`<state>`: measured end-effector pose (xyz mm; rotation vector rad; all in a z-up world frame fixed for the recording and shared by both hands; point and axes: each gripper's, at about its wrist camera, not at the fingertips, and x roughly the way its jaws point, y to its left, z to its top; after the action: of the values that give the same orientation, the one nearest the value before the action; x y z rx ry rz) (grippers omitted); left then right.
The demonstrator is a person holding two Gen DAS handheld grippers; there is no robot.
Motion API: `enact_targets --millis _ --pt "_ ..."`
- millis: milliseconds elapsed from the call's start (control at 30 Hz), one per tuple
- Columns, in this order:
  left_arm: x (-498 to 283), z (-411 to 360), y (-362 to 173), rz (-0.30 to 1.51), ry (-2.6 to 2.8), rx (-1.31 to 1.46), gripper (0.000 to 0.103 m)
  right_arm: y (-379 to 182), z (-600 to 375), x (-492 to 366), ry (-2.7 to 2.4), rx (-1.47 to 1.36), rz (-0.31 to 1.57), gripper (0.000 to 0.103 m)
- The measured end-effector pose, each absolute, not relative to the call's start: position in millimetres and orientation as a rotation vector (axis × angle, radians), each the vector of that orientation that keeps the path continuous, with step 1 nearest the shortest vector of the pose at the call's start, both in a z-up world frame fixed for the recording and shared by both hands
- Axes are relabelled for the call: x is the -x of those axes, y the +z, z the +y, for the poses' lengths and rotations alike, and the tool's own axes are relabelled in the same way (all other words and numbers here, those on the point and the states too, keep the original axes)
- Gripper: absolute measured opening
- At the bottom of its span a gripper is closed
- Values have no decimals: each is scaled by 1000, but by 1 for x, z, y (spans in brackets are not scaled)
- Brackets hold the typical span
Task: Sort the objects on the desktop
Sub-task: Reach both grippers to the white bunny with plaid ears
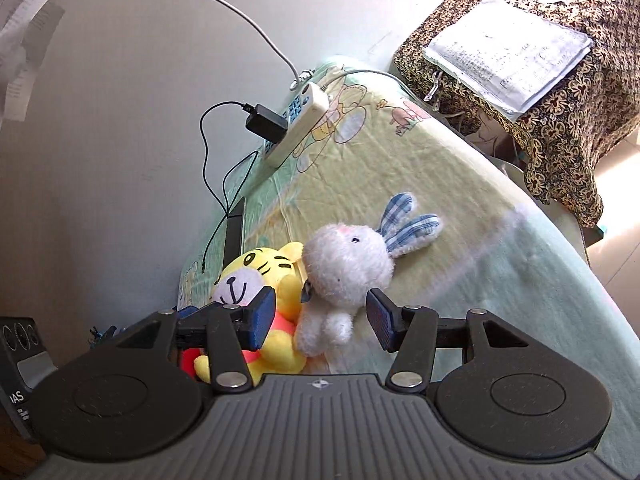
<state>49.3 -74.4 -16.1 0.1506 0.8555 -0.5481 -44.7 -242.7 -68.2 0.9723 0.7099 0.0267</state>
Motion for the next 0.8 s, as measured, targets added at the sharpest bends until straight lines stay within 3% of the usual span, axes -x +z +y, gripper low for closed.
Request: enact_targets --millis 367,633,800 --pt "-107 -97 -69 1037 -554 -37 77 -100 -281 29 -10 -1187 742 57" --pt "-115 -90 -89 1113 -598 99 87 -104 -277 -3 29 -1187 795 63" --pt "-101 -100 -93 1138 -646 70 85 -110 -274 -21 39 -1172 831 64"
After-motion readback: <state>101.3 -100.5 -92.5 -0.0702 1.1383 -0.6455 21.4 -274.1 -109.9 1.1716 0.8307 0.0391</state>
